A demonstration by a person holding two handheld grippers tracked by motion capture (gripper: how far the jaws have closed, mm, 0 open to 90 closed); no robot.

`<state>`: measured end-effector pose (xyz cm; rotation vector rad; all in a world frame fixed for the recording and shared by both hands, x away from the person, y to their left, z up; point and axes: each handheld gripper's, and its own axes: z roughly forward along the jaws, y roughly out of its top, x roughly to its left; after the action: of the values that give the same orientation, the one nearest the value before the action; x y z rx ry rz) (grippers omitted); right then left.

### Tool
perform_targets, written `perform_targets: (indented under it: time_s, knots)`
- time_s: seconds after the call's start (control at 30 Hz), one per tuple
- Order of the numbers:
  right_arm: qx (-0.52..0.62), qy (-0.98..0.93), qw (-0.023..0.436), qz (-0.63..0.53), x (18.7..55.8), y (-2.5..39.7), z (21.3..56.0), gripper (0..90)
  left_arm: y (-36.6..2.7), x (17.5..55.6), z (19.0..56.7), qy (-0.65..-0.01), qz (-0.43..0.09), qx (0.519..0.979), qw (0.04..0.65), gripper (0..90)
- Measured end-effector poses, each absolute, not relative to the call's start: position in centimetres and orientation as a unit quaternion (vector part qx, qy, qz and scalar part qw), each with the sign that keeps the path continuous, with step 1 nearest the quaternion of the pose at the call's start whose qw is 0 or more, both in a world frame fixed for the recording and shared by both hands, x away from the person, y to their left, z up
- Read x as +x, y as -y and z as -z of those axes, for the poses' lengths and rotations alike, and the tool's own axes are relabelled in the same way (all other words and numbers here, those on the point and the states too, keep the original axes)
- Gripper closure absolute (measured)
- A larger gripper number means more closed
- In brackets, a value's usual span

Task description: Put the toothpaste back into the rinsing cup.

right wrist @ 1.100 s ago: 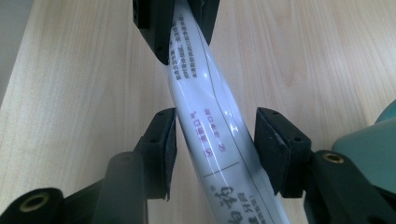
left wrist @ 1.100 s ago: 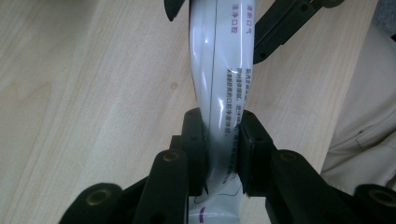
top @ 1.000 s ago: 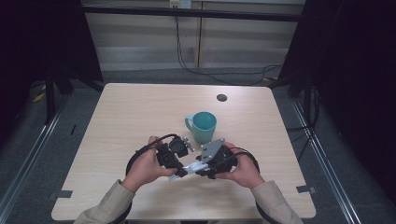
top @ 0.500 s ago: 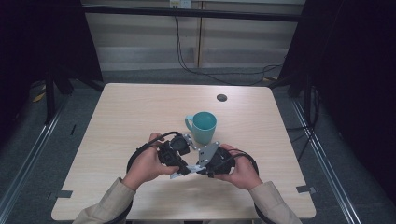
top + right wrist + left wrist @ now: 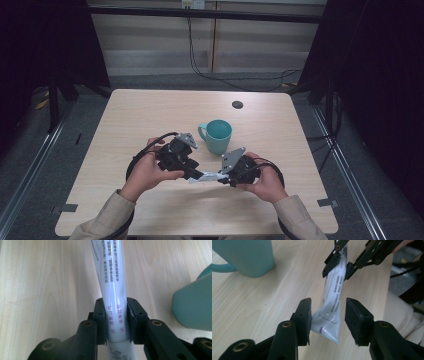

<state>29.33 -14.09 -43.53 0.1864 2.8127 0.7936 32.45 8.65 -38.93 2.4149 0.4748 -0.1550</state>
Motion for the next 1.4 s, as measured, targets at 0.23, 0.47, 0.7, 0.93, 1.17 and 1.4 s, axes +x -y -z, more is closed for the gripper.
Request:
perform_targets:
  time_s: [0.23, 0.47, 0.7, 0.93, 1.17, 1.4]
  knots:
    - [0.074, -0.952, 0.112, -0.274, 29.2, 14.7, 43.7, 71.7, -9.5, 33.0, 39.6, -0.217, 0.097, 0.903, 0.358, 55.8]
    - [0.076, -0.95, 0.117, -0.281, 28.8, 14.9, 43.6, 71.7, -10.3, 33.7, 39.9, -0.246, 0.085, 0.887, 0.381, 51.5]
    - [0.08, -0.943, 0.127, -0.296, 28.9, 15.2, 43.0, 71.7, -10.5, 33.7, 40.6, -0.273, 0.116, 0.876, 0.38, 50.1]
    - [0.086, -0.939, 0.136, -0.303, 28.9, 15.0, 42.8, 71.6, -9.6, 33.4, 40.9, -0.287, 0.139, 0.867, 0.382, 53.8]
    - [0.087, -0.942, 0.145, -0.291, 29.0, 14.9, 43.0, 71.0, -9.9, 33.7, 40.7, -0.312, 0.179, 0.85, 0.385, 63.9]
    - [0.082, -0.942, 0.149, -0.291, 29.0, 14.4, 43.3, 70.7, -9.8, 33.5, 39.2, -0.308, 0.187, 0.844, 0.397, 75.9]
